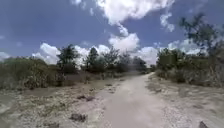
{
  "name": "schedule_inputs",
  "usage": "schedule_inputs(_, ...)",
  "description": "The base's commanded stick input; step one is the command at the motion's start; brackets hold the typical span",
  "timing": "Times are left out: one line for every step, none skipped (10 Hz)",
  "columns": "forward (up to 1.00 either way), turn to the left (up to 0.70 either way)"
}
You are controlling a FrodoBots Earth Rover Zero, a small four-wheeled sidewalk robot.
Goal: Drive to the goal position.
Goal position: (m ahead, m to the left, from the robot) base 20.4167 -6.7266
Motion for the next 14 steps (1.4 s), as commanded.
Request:
schedule_inputs(0.45,0.0)
schedule_inputs(0.45,0.0)
schedule_inputs(0.45,0.0)
schedule_inputs(0.45,0.0)
schedule_inputs(0.45,0.0)
schedule_inputs(0.45,0.0)
schedule_inputs(0.45,0.0)
schedule_inputs(0.45,0.0)
schedule_inputs(0.45,0.0)
schedule_inputs(0.45,0.0)
schedule_inputs(0.45,0.0)
schedule_inputs(0.45,0.0)
schedule_inputs(0.45,0.0)
schedule_inputs(0.45,0.0)
